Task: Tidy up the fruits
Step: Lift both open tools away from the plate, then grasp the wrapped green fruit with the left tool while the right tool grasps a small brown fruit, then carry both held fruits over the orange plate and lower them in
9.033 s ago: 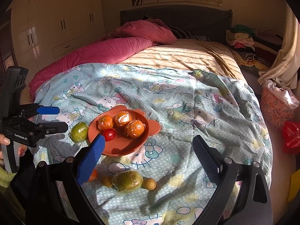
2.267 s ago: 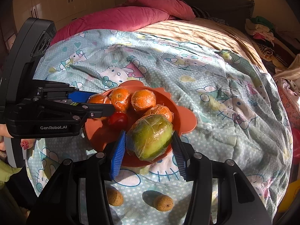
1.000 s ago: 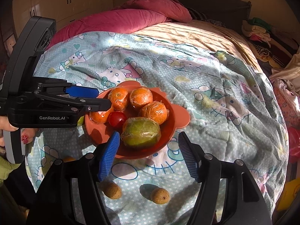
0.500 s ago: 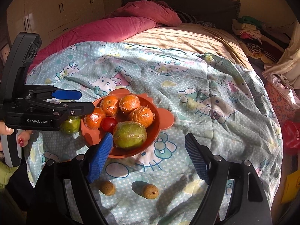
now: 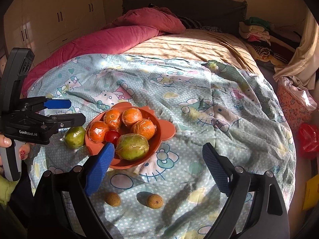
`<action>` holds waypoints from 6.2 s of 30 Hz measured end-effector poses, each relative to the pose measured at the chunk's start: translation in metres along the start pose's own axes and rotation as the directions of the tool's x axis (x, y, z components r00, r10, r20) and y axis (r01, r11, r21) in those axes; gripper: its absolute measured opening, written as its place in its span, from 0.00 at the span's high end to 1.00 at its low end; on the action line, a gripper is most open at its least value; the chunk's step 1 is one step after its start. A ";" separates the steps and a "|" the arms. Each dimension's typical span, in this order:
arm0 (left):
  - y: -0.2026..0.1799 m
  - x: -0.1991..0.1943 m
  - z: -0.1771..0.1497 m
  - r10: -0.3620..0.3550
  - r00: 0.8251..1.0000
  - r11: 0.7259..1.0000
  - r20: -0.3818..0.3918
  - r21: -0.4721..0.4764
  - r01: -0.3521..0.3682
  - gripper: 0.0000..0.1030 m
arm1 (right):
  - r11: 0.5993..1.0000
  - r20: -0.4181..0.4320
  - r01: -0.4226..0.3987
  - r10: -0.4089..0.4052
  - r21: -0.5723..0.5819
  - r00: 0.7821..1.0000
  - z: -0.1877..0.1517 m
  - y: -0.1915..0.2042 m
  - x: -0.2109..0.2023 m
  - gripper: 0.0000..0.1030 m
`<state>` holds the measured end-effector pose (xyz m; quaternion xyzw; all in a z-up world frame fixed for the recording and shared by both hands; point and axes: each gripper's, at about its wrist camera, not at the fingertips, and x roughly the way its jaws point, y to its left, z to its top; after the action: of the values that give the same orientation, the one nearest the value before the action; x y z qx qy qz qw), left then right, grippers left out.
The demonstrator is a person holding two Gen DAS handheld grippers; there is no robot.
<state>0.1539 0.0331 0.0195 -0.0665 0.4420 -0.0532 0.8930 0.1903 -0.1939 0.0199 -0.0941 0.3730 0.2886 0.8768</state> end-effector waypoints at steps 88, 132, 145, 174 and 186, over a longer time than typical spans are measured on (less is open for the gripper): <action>0.019 -0.005 -0.079 -0.005 0.996 1.000 -0.085 -0.020 0.003 0.15 | 0.995 -0.137 -0.061 0.050 -0.080 0.989 -0.081 0.057 0.020 0.40; 0.027 0.016 -0.054 -0.047 0.996 0.998 -0.076 -0.047 0.044 0.69 | 0.990 -0.080 -0.139 0.136 -0.028 0.987 -0.073 0.043 0.006 0.78; 0.012 -0.009 -0.054 -0.086 0.995 0.996 -0.044 -0.027 0.085 0.69 | 0.991 -0.050 -0.134 0.133 -0.025 0.990 -0.066 0.040 -0.004 0.78; -0.016 -0.020 -0.030 -0.112 0.994 0.993 -0.019 0.037 0.113 0.70 | 0.992 -0.003 -0.129 0.129 -0.010 0.992 -0.051 0.029 -0.019 0.78; -0.032 0.002 -0.011 -0.136 0.990 0.989 -0.048 0.048 0.138 0.70 | 0.993 0.018 -0.116 0.116 -0.018 0.993 -0.025 0.015 -0.015 0.78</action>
<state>0.1453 0.0006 0.0163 -0.0724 0.4547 -0.1273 0.8785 0.1586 -0.1978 0.0142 -0.0769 0.3671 0.3429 0.8613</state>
